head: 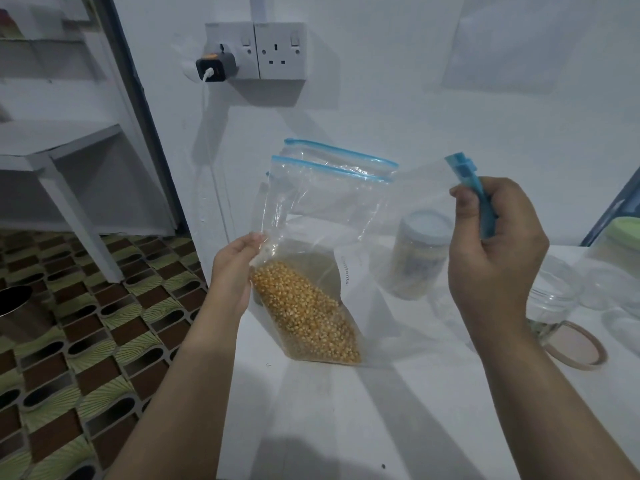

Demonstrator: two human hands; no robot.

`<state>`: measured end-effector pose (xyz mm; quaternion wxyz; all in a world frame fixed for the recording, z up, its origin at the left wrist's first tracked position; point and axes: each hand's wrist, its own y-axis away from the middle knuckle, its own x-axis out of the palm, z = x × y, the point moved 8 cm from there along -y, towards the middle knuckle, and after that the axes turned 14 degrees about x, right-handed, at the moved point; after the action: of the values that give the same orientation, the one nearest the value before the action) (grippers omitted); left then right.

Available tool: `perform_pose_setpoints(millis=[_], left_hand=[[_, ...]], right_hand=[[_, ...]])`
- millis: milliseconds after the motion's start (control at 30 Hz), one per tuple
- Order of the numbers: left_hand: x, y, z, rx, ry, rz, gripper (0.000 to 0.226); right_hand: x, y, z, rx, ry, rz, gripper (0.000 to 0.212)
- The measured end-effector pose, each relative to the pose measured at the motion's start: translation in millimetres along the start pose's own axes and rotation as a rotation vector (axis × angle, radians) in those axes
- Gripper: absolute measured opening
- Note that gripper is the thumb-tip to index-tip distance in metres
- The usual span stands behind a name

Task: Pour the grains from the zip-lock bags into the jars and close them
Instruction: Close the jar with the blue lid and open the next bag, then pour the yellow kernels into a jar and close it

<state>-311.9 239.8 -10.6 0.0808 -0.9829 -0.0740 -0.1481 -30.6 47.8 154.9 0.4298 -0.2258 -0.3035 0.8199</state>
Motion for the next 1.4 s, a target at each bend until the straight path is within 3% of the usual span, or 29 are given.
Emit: perform_pose_setpoints(millis=[133,233,433,667,1067,1200,1400], left_hand=[[-1.3,-0.4,-4.3,0.112,-0.129,0.027,0.009],[1.2,-0.1,-10.4,0.160,-0.223,0.022,0.029],[1.8,-0.6,-0.2,0.094,-0.027,0.053,0.012],[5.1,3.7,-18.5,0.074,0.116,-0.132,0.011],[72.3,-8.2,-124.0,0.487,0.139,-0.123,0.013],[91.7,-8.2,-141.0,0.526,0.117,-0.105,0.020],[101.1,-2.8,-150.5,0.510,0.134,-0.206,0.020]], right_hand=[[-4.3,0.1,-5.9,0.030,0.009,-0.002,0.018],[-6.1,0.3,-8.8,0.047,0.007,-0.001,0.018],[-7.2,3.0,-11.7,0.066,0.009,0.015,0.018],[-13.1,-6.1,-3.7,0.077,0.007,0.029,0.017],[-61.4,-60.0,1.1,0.196,-0.040,-0.097,0.016],[-70.7,-78.3,-7.8,0.263,-0.088,-0.095,0.016],[-70.9,-101.4,-16.0,0.300,-0.143,0.002,0.021]])
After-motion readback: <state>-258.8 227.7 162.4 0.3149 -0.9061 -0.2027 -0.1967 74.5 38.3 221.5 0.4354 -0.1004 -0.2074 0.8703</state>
